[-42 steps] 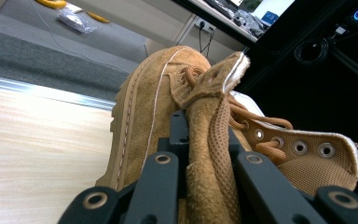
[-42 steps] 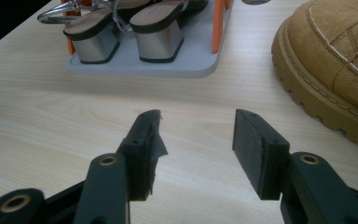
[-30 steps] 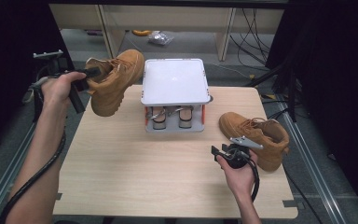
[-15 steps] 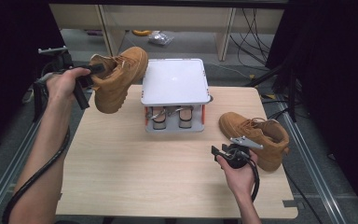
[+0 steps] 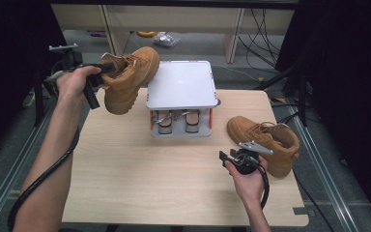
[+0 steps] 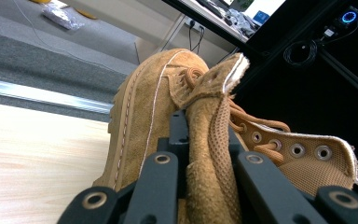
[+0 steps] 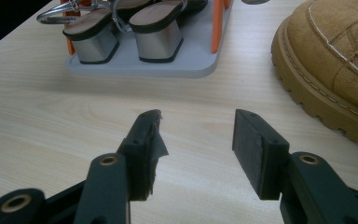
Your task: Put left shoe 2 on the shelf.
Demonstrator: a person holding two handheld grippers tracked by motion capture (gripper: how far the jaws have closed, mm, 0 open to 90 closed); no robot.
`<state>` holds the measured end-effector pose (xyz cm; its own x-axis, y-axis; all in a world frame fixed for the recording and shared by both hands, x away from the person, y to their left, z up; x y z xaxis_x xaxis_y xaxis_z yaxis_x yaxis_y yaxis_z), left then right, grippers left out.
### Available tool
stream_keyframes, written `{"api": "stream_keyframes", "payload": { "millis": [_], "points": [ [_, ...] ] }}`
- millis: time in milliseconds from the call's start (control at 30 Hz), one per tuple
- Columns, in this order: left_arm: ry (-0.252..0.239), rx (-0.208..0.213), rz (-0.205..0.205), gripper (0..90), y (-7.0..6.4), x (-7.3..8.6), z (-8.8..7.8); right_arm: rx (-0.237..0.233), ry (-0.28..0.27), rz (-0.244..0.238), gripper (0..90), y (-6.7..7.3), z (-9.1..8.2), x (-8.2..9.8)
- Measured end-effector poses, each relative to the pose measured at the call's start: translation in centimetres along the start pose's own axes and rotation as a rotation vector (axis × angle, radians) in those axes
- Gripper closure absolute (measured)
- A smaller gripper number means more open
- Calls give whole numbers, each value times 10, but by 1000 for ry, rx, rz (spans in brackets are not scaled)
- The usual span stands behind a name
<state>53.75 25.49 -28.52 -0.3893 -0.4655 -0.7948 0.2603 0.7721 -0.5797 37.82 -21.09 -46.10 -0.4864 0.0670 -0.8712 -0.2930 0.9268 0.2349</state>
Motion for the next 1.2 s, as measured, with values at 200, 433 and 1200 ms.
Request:
{"api": "stream_keyframes", "payload": {
  "millis": [200, 433, 1200],
  "points": [
    [8, 4, -3, 819, -5, 1, 8, -7, -13, 8, 523, 0, 1, 0],
    [16, 7, 1, 818, -14, 3, 17, -2, -8, 1, 523, 0, 1, 1],
    [40, 15, -6, 812, -40, 13, 46, -2, -4, 18, 525, -1, 3, 3]
  ]
}}
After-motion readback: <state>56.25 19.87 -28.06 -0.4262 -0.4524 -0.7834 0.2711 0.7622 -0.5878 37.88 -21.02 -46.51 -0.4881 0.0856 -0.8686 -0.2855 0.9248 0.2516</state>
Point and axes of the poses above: each handheld gripper's, and its own axes: z roughly forward along the jaws, x roughly out of its underside, y roughly to its left, the point moved 1 cm from there along z, roughly forward along the jaws, and after that the axes turned 10 degrees about -y, right-handed, at the moved point
